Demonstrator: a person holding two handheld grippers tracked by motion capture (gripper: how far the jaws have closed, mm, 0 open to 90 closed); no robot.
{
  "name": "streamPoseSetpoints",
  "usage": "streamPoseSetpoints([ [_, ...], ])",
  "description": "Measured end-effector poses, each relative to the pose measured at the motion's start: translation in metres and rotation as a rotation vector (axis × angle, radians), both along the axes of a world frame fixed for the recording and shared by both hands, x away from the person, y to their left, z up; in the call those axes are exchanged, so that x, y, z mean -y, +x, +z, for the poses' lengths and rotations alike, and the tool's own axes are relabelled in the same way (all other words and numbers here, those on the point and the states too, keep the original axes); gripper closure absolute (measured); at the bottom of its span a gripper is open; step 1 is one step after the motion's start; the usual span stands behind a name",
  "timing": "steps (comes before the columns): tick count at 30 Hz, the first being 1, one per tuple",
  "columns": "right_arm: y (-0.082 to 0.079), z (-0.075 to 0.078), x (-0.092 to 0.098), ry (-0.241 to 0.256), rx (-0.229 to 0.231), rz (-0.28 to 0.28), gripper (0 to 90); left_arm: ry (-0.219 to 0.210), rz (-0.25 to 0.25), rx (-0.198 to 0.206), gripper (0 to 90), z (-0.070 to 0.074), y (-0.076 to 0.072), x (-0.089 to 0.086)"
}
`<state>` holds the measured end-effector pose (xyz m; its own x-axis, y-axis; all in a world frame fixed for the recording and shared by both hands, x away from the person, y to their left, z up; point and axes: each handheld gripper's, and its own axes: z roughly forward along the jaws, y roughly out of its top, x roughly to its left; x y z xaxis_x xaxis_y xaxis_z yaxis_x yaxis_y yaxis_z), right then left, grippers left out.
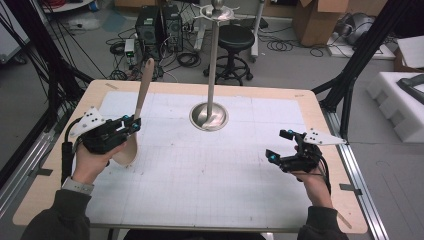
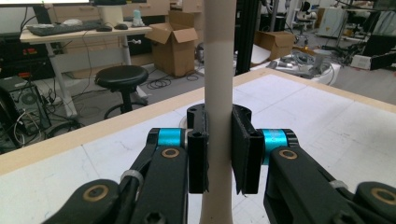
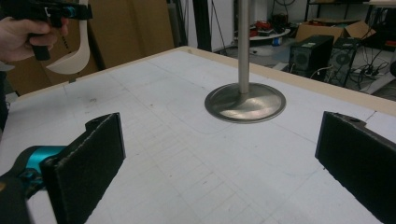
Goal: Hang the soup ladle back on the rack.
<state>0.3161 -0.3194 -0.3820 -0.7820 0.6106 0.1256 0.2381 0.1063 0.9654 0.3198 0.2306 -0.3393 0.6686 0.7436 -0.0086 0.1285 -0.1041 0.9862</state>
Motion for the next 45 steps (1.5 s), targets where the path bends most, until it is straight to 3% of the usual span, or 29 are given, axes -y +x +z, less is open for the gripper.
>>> streamPoseSetpoints([
  [3,0.0,0.001,0.001,0.006,0.003,-0.001,0.4,0.009,-0.008,0.002,77.8,0.004,0.004,0.005],
  [14,0.0,0.002,0.002,0.011,0.008,-0.001,0.4,-0.023,-0.097,0.009,77.8,0.022,0.017,0.02],
  [31,-0.002,0.004,0.005,0.028,0.019,0.0,0.4,-0.027,-0.11,-0.002,77.8,0.051,0.05,0.032],
  [34,-0.002,0.005,0.006,0.033,0.021,-0.001,0.4,-0.023,-0.133,0.008,77.8,0.058,0.056,0.033],
  [43,-0.002,0.005,0.008,0.043,0.025,-0.007,0.4,-0.014,-0.123,0.015,77.8,0.074,0.071,0.038],
  [45,-0.003,0.005,0.008,0.045,0.024,-0.002,0.4,-0.015,-0.139,0.021,77.8,0.077,0.073,0.04],
])
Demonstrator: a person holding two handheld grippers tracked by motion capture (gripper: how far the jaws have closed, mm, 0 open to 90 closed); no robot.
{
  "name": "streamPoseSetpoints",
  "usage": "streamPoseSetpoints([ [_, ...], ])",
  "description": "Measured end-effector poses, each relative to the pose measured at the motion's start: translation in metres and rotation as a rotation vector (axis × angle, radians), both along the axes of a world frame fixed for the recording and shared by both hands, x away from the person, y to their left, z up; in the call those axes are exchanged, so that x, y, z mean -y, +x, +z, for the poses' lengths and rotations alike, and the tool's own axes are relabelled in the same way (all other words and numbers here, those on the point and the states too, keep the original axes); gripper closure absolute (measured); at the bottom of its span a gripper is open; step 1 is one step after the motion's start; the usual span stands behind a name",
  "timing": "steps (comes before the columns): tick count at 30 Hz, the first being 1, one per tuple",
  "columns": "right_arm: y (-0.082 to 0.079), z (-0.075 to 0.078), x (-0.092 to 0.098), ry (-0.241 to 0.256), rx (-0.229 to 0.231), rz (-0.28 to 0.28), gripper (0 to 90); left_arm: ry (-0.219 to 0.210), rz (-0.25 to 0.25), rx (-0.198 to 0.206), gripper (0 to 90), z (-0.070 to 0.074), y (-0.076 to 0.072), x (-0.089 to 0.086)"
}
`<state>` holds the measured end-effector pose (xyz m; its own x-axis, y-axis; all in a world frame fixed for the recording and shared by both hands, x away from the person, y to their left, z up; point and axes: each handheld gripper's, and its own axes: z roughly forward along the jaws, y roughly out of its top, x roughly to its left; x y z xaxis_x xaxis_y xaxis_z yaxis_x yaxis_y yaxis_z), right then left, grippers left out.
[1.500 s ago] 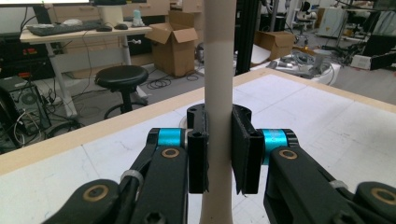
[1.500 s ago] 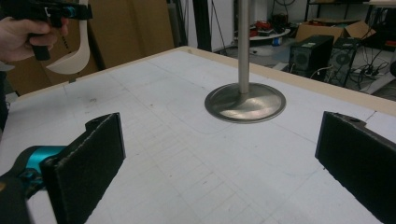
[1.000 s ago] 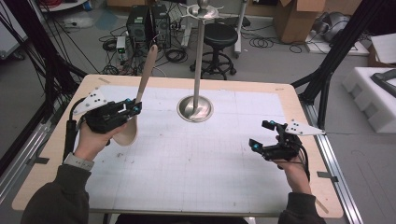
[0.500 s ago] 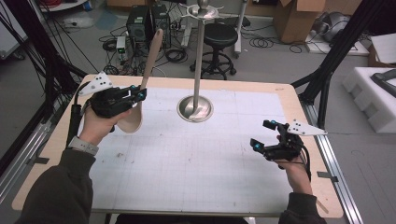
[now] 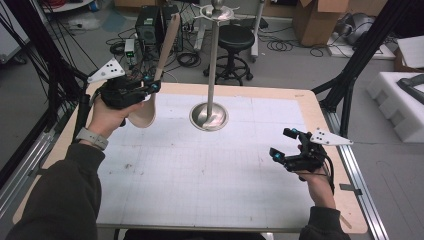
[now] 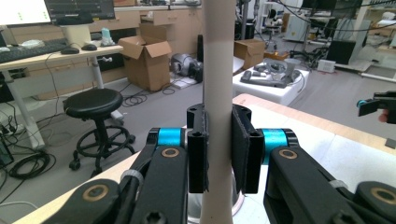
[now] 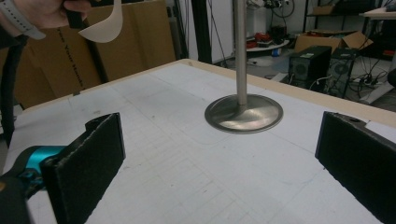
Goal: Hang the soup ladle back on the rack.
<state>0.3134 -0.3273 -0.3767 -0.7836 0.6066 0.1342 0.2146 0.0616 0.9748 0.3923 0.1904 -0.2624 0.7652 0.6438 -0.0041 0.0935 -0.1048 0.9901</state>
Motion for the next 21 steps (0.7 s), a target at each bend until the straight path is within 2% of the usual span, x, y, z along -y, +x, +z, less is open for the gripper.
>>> streamPoseSetpoints([
  [8,0.0,0.0,0.001,0.005,0.002,-0.003,0.4,0.004,0.009,0.006,77.9,0.006,0.011,0.008],
  [21,-0.001,0.001,0.003,0.013,0.007,-0.003,0.4,-0.004,-0.003,-0.014,77.8,0.007,0.024,0.017],
])
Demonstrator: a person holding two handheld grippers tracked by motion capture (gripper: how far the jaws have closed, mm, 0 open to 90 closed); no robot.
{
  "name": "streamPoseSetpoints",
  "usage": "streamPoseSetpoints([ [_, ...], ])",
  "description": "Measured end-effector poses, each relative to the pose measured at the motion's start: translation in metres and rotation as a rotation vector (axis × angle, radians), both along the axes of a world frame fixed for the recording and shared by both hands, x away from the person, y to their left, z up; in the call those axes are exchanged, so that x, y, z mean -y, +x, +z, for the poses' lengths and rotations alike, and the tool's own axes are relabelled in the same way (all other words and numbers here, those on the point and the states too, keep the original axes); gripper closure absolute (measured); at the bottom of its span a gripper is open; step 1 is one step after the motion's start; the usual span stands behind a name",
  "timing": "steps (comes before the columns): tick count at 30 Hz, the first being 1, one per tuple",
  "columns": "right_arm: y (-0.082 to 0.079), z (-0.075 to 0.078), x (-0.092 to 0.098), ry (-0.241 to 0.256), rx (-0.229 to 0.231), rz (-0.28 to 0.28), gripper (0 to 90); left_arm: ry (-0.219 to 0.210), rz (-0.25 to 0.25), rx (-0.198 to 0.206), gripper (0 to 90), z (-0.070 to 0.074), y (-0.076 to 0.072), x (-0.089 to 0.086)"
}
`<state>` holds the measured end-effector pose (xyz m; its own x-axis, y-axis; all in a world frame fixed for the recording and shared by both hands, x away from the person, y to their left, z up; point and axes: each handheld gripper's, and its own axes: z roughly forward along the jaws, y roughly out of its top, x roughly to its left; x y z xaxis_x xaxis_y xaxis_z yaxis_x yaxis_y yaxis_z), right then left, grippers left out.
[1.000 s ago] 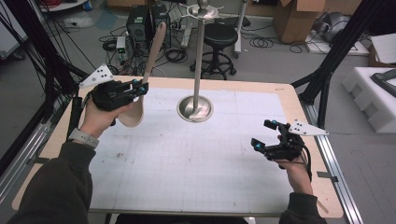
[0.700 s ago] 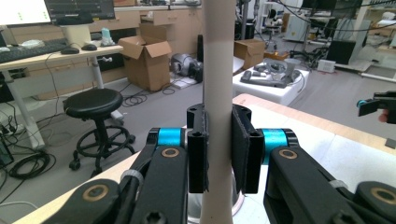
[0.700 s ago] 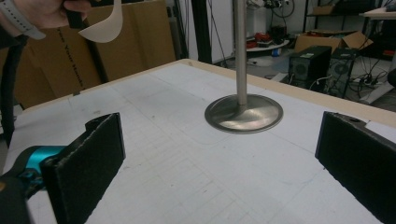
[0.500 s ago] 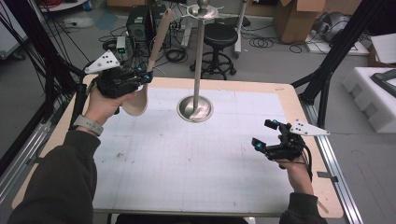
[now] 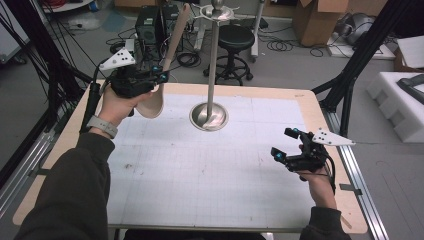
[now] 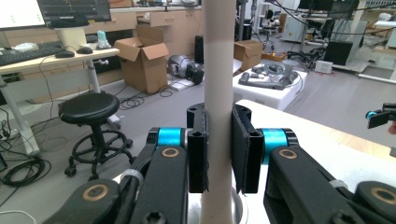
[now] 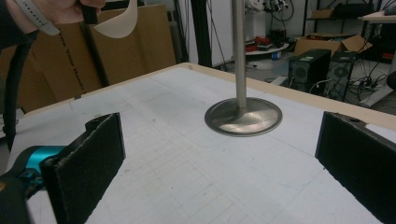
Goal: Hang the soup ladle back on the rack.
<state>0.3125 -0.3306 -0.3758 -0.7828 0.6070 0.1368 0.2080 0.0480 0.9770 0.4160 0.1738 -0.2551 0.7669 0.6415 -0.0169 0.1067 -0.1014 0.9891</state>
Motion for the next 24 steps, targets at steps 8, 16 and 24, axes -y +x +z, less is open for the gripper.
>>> streamPoseSetpoints([
  [8,-0.0004,0.0002,0.0006,0.005,-0.002,0.001,0.4,-0.004,-0.014,-0.033,77.8,-0.0057,0.0055,0.0038],
  [16,-0.001,0.0007,0.0027,0.011,0.0,-0.004,0.3,-0.009,-0.018,-0.048,77.8,-0.0086,0.0091,0.0057],
  [24,-0.0016,0.0013,0.0047,0.014,0.005,-0.009,0.4,-0.028,-0.033,-0.05,77.8,-0.0091,0.0099,0.0064],
])
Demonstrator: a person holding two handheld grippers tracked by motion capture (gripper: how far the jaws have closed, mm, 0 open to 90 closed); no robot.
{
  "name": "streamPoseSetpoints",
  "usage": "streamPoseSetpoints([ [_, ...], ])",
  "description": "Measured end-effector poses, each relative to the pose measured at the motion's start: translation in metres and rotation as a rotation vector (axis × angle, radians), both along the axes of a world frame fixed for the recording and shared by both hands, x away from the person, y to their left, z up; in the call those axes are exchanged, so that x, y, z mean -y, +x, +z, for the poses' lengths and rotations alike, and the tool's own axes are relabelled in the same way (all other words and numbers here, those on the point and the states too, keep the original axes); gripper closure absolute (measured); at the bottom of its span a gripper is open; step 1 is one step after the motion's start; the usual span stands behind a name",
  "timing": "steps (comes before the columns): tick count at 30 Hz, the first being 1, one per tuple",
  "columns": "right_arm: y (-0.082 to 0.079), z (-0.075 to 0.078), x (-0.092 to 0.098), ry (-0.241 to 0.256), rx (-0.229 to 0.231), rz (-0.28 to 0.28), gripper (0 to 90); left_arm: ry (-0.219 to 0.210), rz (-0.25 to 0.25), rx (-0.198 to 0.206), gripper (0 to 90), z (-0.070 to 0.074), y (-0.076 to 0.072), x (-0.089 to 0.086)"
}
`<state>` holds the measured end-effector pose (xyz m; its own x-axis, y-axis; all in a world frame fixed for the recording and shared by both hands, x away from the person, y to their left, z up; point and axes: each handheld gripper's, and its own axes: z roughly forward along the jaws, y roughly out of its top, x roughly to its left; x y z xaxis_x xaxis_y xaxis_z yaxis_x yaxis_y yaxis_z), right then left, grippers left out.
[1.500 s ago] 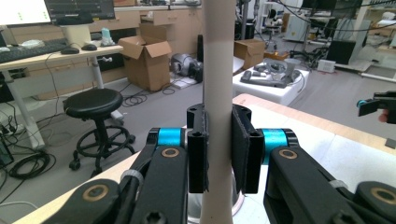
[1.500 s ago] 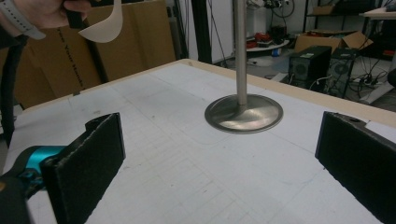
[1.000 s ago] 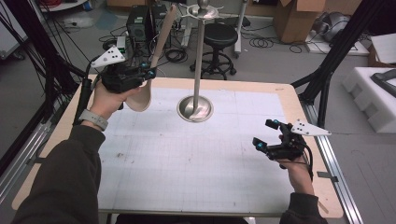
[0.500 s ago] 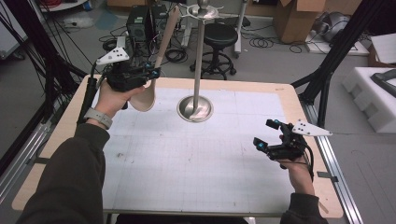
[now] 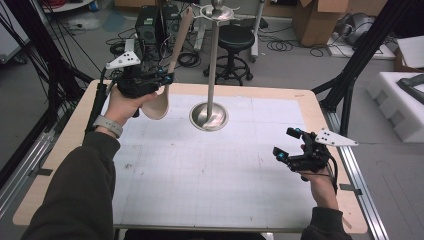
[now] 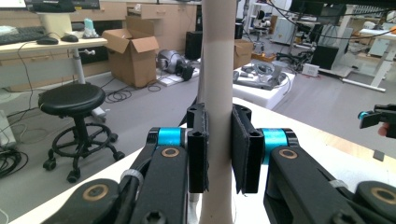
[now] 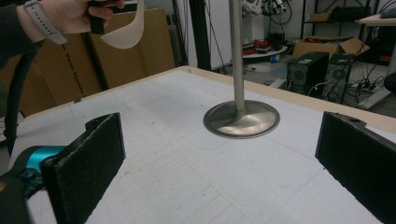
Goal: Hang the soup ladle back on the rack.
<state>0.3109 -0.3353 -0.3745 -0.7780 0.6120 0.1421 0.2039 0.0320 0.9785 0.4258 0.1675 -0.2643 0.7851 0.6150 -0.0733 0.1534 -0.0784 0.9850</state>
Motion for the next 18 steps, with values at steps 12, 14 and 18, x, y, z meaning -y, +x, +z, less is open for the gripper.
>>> streamPoseSetpoints([
  [12,-0.0005,0.0003,-0.0006,0.002,-0.001,0.003,0.4,0.002,-0.02,-0.006,77.8,-0.0007,-0.0025,0.0028],
  [14,-0.0003,0.0003,-0.0004,-0.001,0.005,0.001,0.4,0.004,-0.023,-0.007,77.8,-0.0011,-0.0024,0.0032],
  [18,-0.0009,0.0006,-0.0001,0.002,-0.002,0.0,0.4,0.007,-0.021,-0.007,77.8,-0.0017,-0.0027,0.0032],
])
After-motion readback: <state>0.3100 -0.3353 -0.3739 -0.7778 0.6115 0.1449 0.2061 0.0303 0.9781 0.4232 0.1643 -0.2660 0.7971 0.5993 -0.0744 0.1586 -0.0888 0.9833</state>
